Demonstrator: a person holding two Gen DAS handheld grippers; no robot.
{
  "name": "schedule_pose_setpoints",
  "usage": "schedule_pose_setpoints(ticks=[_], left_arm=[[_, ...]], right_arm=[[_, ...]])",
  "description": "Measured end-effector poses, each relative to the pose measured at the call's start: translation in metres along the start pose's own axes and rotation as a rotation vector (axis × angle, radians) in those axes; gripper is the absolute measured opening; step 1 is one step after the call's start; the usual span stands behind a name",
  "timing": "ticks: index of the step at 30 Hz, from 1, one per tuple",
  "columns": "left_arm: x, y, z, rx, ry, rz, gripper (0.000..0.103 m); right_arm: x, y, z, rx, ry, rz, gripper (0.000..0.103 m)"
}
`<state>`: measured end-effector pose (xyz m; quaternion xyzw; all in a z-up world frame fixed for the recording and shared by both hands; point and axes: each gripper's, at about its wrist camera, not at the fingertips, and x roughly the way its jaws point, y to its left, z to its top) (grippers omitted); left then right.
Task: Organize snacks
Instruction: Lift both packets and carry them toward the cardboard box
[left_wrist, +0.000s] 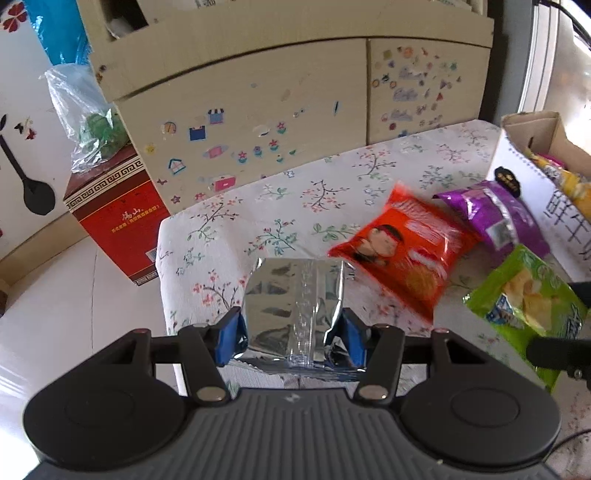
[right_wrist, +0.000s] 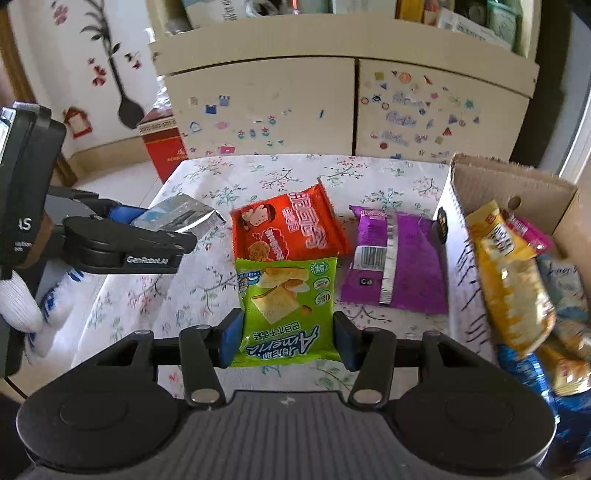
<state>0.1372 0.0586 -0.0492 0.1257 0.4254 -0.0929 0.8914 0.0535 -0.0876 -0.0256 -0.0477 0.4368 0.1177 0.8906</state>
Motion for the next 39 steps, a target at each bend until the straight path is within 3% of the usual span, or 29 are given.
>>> schedule_pose_setpoints(ticks=[5,10,39], left_arm=[[-0.015,-0.008,-0.007,0.016,-0.013,0.01,0.056],[-0.017,-0.016,-0.004,0.025,-0.027,-0.001,0.056],[-0.048,-0.074,0.019,0.079,-0.139,-0.052,0.056]], right_arm=[[-0.006,-0.006,-0.004,0.037,-0.011,0.049,0.058],[-0.012,-0.013,-0.003,0.045,-0.051,0.045,0.058],[-0.042,-0.054,0.002,0.12,-0.183,-0.074,0.058]])
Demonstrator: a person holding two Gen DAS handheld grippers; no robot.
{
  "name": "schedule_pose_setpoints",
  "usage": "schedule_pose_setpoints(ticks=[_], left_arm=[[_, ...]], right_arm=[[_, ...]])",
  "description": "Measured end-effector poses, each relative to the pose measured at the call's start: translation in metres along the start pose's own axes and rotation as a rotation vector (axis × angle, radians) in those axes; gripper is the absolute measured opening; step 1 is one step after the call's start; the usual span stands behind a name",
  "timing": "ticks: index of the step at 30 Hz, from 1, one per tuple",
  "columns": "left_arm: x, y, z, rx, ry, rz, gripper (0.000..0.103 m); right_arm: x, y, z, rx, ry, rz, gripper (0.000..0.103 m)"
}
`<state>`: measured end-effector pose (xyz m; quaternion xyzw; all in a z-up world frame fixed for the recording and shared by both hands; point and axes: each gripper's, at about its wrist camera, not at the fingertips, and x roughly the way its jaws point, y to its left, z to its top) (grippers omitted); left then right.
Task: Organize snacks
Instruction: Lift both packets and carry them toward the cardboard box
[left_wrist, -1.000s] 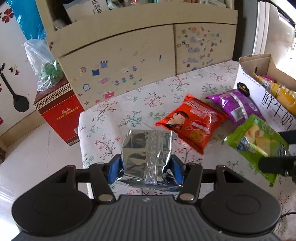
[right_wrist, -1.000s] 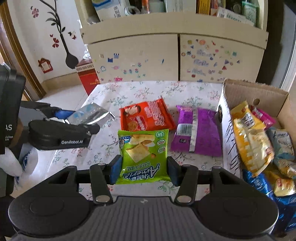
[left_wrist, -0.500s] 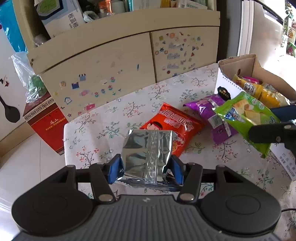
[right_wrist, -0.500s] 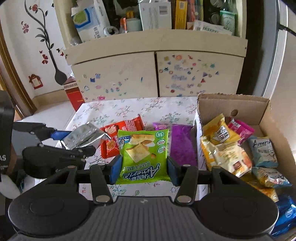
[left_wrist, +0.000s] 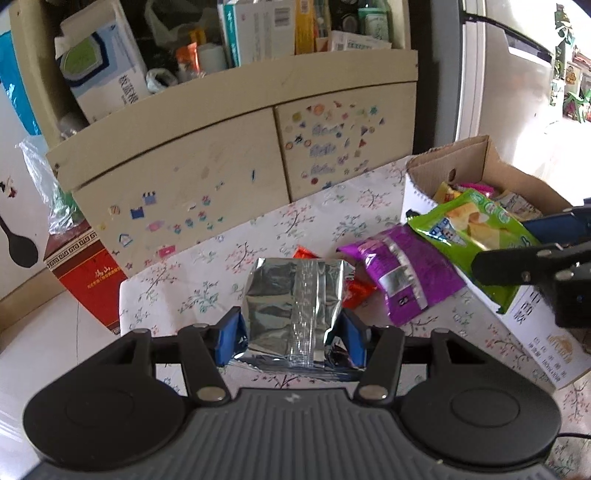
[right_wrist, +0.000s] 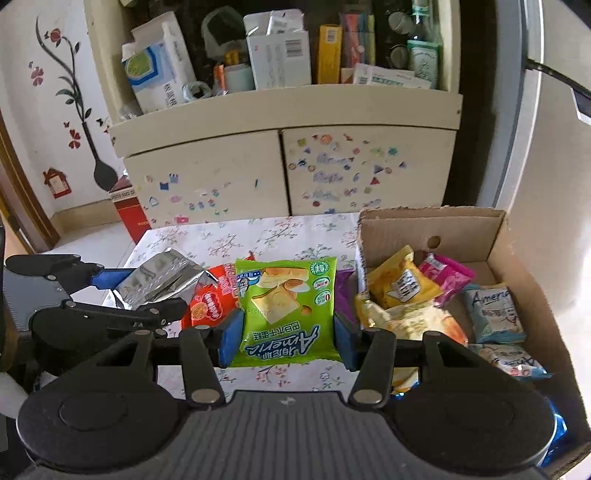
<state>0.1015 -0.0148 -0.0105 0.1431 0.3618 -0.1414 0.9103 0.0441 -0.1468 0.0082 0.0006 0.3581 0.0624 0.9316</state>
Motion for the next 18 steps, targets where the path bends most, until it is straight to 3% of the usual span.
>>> schedule_pose_setpoints(ticks=[7,18], left_arm=[[-0.009,-0.014,0.012,0.0,-0.043,-0.005,0.056],[-0.015,-0.049,0.032,0.006,-0.09,-0.073,0.056]], right_arm=[[-0.01,-0.012,0.003,0.016,-0.035,-0.027,0.058],[-0.035,-0.057,0.014,0.135,-0.124,-0.074,0.058]])
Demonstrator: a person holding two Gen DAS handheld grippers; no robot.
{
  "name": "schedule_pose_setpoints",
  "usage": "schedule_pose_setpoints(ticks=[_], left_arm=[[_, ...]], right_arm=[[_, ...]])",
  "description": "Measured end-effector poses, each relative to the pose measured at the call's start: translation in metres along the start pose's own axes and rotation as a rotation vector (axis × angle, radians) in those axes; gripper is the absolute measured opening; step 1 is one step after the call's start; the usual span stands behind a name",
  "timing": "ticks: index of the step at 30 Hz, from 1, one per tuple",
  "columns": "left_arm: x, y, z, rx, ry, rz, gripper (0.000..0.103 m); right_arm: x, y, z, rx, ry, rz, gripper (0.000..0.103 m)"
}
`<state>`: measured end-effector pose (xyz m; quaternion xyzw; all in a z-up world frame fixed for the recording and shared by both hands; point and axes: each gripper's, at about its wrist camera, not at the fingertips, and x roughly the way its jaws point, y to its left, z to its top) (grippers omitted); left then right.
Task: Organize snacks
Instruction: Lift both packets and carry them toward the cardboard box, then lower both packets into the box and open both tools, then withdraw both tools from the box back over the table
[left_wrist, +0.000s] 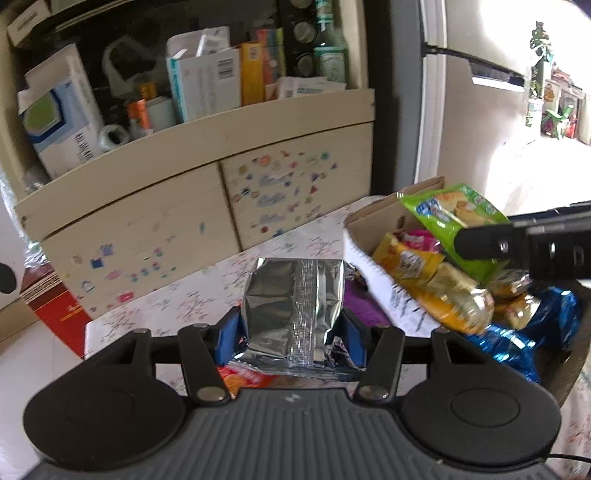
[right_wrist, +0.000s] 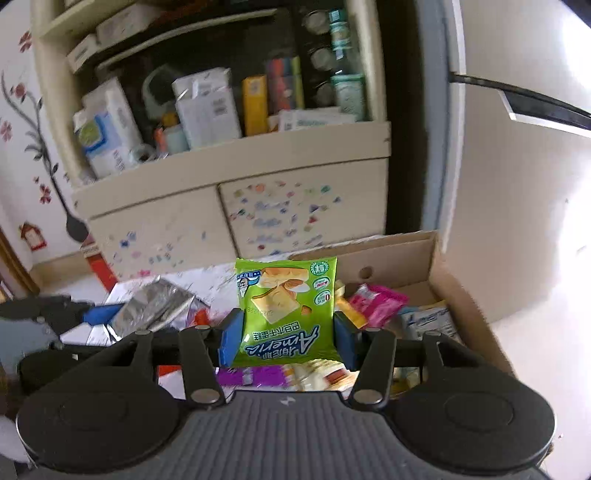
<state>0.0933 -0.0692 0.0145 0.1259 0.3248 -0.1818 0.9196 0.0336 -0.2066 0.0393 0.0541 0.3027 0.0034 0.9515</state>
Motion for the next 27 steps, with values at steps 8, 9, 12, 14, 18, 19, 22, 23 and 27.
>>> schedule_pose_setpoints(ticks=[8,9,12,14,18,19,22,23,27], left_arm=[[0.001,-0.029,0.015,-0.001,-0.034,-0.091,0.056],[0.001,-0.033,0.016,0.002,-0.039,-0.102,0.056],[-0.001,-0.045,0.019,0.004,-0.051,-0.145,0.056],[-0.002,-0.055,0.021,0.009,-0.055,-0.177,0.056],[-0.002,-0.076,0.023,0.041,-0.067,-0.235,0.056],[-0.001,-0.082,0.023,0.048,-0.068,-0.248,0.056],[0.004,-0.095,0.021,0.054,-0.057,-0.282,0.056],[0.007,-0.098,0.021,0.051,-0.052,-0.298,0.056],[0.009,-0.107,0.019,0.056,-0.063,-0.335,0.068]], right_arm=[[-0.016,-0.035,0.011,0.115,-0.061,-0.033,0.058],[-0.017,-0.039,0.011,0.13,-0.067,-0.037,0.058],[-0.02,-0.048,0.013,0.168,-0.076,-0.051,0.058],[-0.02,-0.053,0.014,0.188,-0.079,-0.068,0.058],[-0.021,-0.061,0.013,0.22,-0.079,-0.086,0.058],[-0.021,-0.063,0.013,0.227,-0.08,-0.089,0.058],[-0.022,-0.066,0.013,0.244,-0.081,-0.097,0.058],[-0.021,-0.067,0.012,0.251,-0.079,-0.101,0.058],[-0.017,-0.074,0.01,0.301,-0.058,-0.125,0.061]])
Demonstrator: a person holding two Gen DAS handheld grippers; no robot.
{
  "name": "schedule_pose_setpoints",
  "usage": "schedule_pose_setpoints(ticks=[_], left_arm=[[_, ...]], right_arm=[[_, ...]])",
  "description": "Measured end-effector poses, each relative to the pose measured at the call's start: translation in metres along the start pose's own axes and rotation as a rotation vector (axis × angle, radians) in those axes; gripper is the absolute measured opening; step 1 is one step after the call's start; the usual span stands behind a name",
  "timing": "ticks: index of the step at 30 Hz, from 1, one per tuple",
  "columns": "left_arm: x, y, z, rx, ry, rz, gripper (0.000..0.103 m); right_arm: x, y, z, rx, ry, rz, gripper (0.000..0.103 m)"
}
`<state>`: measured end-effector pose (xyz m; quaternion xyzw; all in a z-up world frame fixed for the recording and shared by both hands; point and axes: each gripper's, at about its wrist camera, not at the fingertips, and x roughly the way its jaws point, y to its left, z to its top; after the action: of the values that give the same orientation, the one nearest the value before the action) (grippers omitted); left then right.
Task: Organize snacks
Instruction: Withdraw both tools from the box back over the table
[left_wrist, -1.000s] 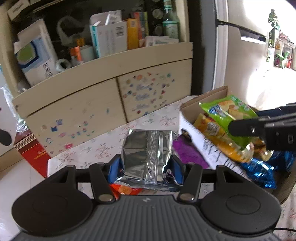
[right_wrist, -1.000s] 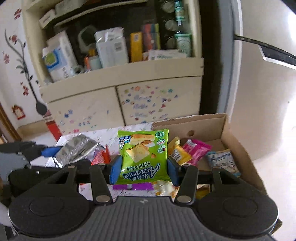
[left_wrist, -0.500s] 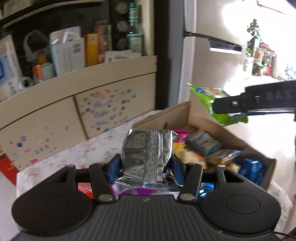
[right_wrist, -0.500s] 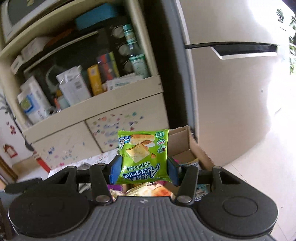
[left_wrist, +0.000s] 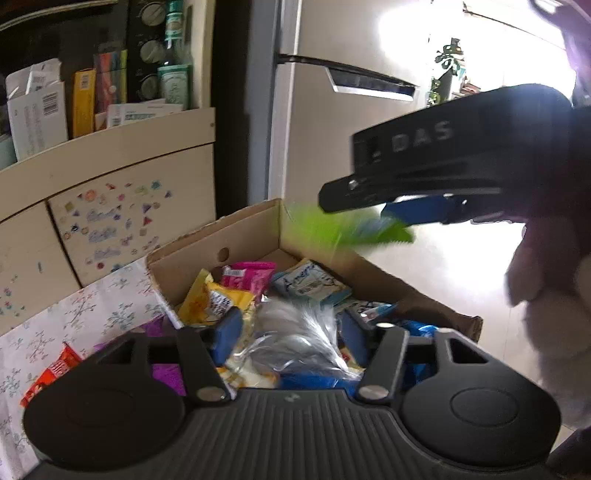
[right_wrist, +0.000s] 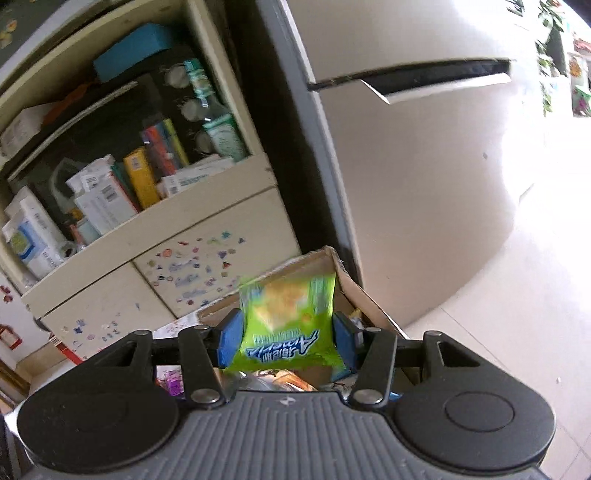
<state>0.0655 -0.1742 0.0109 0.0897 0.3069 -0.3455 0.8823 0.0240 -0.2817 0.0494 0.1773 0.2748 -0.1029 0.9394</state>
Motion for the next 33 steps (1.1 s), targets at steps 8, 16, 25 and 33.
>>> schedule_pose_setpoints(ticks=[8,16,25,33], left_arm=[[-0.02,0.007,0.006,-0.002,-0.044,0.015,0.085],[-0.029,0.035,0.006,-0.022,-0.01,0.085,0.085],[-0.047,0.071,0.004,-0.02,0.015,0.182,0.086],[-0.065,0.118,-0.001,-0.093,0.024,0.276,0.089]], right_arm=[[0.001,0.0,0.0,0.024,0.005,0.007,0.069],[0.004,0.009,-0.003,0.004,0.02,0.03,0.072],[0.009,0.024,-0.007,-0.032,0.04,0.067,0.072],[0.016,0.047,-0.014,-0.093,0.06,0.121,0.072]])
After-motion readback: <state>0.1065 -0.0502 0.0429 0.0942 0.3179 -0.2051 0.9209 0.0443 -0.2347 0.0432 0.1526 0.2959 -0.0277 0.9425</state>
